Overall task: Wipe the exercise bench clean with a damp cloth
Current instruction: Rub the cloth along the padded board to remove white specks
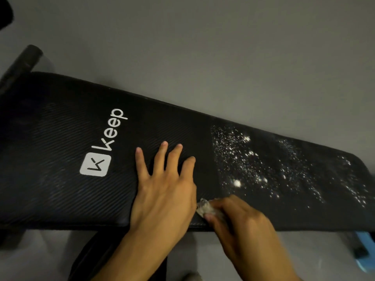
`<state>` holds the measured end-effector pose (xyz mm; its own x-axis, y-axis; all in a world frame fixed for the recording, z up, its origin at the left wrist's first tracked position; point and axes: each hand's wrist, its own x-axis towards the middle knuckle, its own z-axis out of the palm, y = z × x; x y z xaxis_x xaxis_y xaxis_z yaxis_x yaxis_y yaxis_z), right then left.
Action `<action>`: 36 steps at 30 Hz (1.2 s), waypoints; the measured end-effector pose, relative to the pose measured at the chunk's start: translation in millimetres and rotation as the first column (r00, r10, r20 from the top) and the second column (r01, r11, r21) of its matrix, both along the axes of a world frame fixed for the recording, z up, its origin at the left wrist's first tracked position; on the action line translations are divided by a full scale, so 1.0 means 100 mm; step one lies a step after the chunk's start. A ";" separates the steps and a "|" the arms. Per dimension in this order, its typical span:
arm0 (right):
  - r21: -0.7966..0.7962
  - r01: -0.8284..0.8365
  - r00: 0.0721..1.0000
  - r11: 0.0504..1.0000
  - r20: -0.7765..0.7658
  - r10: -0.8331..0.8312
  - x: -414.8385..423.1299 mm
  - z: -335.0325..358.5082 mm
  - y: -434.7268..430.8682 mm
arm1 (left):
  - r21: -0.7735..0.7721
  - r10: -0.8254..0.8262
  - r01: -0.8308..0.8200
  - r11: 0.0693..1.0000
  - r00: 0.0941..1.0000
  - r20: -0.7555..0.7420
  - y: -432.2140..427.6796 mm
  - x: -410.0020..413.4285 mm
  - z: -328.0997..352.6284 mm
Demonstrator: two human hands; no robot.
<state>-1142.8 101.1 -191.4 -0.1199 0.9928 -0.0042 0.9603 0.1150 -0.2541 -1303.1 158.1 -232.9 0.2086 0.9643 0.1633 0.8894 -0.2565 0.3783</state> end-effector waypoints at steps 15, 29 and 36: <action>0.089 -0.076 0.997 0.993 -0.001 0.077 0.25 0.01 0.16 | 0.031 -0.161 0.161 0.987 0.987 -0.002 -0.01 0.03 -0.04; 0.275 -0.195 0.979 0.941 0.118 0.169 0.45 -0.11 0.32 | 0.100 0.118 -0.114 0.988 0.992 -0.034 -0.01 0.49 -0.06; 0.298 -0.303 0.953 0.905 0.070 0.295 0.74 -0.16 0.28 | -0.001 0.108 -0.108 0.994 0.994 -0.005 0.09 0.62 -0.02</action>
